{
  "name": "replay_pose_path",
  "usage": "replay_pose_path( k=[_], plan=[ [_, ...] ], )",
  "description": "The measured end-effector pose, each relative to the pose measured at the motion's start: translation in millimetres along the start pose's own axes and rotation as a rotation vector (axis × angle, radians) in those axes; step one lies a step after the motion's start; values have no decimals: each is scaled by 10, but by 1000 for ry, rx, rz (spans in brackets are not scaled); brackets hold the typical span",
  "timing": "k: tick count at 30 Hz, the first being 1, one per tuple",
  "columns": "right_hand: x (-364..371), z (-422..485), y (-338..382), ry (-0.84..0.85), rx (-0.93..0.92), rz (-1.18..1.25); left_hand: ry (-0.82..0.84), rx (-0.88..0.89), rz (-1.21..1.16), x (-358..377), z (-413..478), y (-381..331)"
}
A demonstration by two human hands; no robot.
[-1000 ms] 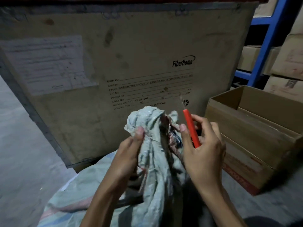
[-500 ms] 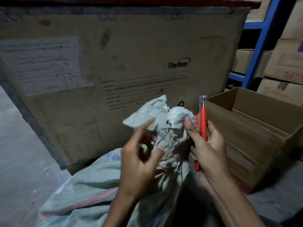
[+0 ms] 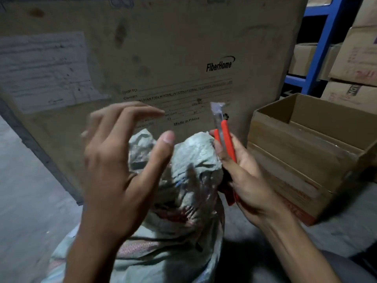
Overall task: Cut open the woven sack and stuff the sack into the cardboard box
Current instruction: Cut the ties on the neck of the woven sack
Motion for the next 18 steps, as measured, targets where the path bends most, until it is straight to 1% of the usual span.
replay_pose_path(
  k=[1, 2, 3, 5, 8, 10, 13, 15, 16, 18],
  plan=[
    [41, -6, -27, 21, 7, -15, 223, -76, -81, 127, 17, 43],
    [76, -11, -49, 25, 7, -20, 398, -158, -109, 271, -10, 131],
    [95, -14, -76, 14, 9, -20, 513, -203, -82, 404, -50, 243],
    [108, -13, -137, -11, 16, -23, 625, -237, -24, 570, -98, 427],
    [113, -20, -204, -50, 22, -173, 767, -325, -123, 680, -152, 617],
    [148, -36, -230, -82, -3, -330, 760, -382, -177, 709, -171, 720],
    [189, -93, -238, -197, -56, -543, 727, -515, -225, 784, -222, 850],
    [178, -122, -145, -231, -137, -706, 704, -586, -251, 812, -232, 939],
    [167, -127, -80, -222, -185, -776, 642, -623, -248, 783, -206, 1006],
    [101, -131, 53, -224, -250, -831, 440, -724, -264, 640, -128, 1188]
  ],
)
Point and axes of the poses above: each hand's wrist, its own z-axis towards the middle knuckle, its own x-axis out of the palm, y = z × x, the point moved 7 cm from there along z, towards the middle knuckle, and after that the axes turned 11 degrees about -x, right-handed, at the moved point
